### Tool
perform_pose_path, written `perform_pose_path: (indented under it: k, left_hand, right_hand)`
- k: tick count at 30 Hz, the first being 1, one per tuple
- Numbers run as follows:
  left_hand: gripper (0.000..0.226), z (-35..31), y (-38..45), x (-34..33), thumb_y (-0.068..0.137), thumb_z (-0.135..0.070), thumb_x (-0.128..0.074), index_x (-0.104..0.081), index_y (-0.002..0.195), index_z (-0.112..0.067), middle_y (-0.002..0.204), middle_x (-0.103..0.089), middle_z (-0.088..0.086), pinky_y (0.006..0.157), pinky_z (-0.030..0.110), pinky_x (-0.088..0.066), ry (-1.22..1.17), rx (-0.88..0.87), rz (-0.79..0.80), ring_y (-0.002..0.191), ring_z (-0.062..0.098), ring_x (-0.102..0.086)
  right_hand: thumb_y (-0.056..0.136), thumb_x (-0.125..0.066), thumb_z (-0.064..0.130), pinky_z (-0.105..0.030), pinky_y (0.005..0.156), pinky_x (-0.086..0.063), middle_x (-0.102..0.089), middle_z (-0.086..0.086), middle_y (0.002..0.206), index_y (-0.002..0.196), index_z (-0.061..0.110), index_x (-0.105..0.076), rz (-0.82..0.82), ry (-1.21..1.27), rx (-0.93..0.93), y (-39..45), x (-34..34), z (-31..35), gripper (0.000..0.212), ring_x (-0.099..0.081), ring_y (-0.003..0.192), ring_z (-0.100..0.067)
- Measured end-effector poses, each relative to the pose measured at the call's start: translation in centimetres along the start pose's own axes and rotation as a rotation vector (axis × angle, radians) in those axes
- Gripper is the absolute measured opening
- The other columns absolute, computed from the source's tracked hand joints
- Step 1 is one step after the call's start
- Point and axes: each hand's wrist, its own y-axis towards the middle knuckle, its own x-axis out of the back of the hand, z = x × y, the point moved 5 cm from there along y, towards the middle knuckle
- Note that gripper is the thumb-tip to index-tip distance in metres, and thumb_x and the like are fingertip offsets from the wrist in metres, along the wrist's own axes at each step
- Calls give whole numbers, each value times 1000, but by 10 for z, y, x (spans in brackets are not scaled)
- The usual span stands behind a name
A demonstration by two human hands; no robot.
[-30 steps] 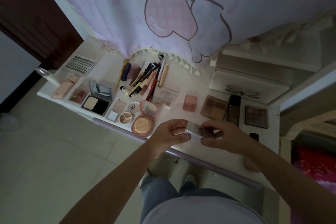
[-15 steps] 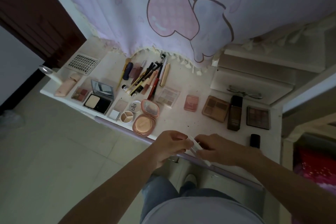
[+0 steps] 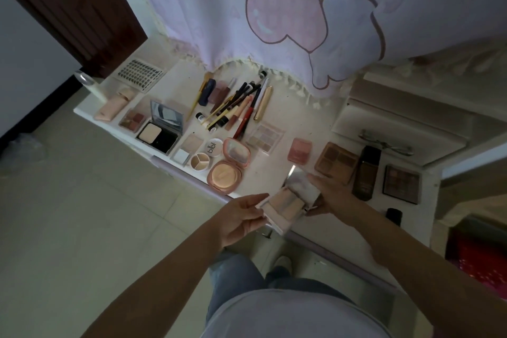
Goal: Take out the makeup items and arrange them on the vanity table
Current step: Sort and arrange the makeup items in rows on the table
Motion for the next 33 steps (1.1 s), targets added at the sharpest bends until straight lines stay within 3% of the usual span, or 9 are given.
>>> perform_pose_path:
  k: [3,7,12,14,16,20,24,28,33]
  left_hand:
    - [43,10,6,23,87,20,-32,-48,121,0,99,-61,13,65,23,-59,-12,-62,-167,73,18,-70]
    - [43,15,8,49,86,17,-42,-48,126,2,92,-64,6,65,18,-56,183,-133,-404,78,16,-62]
    - [44,-4,4,56,79,16,-54,-57,119,-2,86,-65,0,61,13,-50,441,-252,-581,65,4,-60]
    - [43,-12,2,55,76,12,-60,-61,116,-6,76,-62,-2,56,8,-47,590,-265,-623,57,-1,-57]
    - [44,-17,0,55,75,6,-64,-62,116,-10,66,-56,-1,65,16,-49,723,-247,-650,60,7,-55]
    - [45,-21,-2,53,76,3,-66,-60,119,-9,89,-62,10,93,38,-48,840,-214,-650,84,21,-56]
    - [45,-18,-2,49,78,-1,-66,-57,121,-8,101,-65,16,93,36,-47,907,-215,-661,91,27,-61]
    - [45,-10,-3,40,80,-11,-66,-52,123,-8,109,-65,11,80,24,-44,1202,-275,-670,96,23,-62]
    - [50,-9,-4,20,84,-16,-61,-45,132,-15,134,-47,10,93,31,-43,1665,-415,-727,120,25,-45]
  right_hand:
    - [91,-48,36,-40,73,-55,-62,-26,110,85,13,-60,-84,-32,28,23,-10,2,27,-63,93,-34]
    - [92,-44,42,-44,82,-54,-60,-31,101,105,-4,-58,-59,-185,38,47,-27,2,50,-63,92,-38]
    - [92,-42,43,-21,44,-40,-45,-1,64,76,17,-50,-133,-345,81,68,-35,14,32,-47,58,-11]
    - [92,-42,44,-17,39,-37,-45,-1,62,81,15,-51,-153,-375,79,73,-36,14,32,-46,56,-11]
    - [91,-42,44,-18,38,-36,-47,-2,63,92,15,-50,-149,-345,55,73,-38,15,30,-47,55,-11]
    - [92,-38,47,-21,44,-39,-48,-1,69,98,18,-46,-109,-343,46,68,-40,14,31,-50,60,-11]
    - [93,-35,45,-22,50,-41,-50,1,69,98,21,-46,-106,-302,120,61,-36,10,27,-49,62,-11]
    - [92,-42,40,-23,51,-40,-51,1,66,88,23,-48,-141,-285,183,52,-21,-2,18,-48,57,-12]
    - [91,-49,29,-22,59,-39,-55,-3,79,103,14,-53,-140,-349,204,46,-12,-19,20,-52,66,-14]
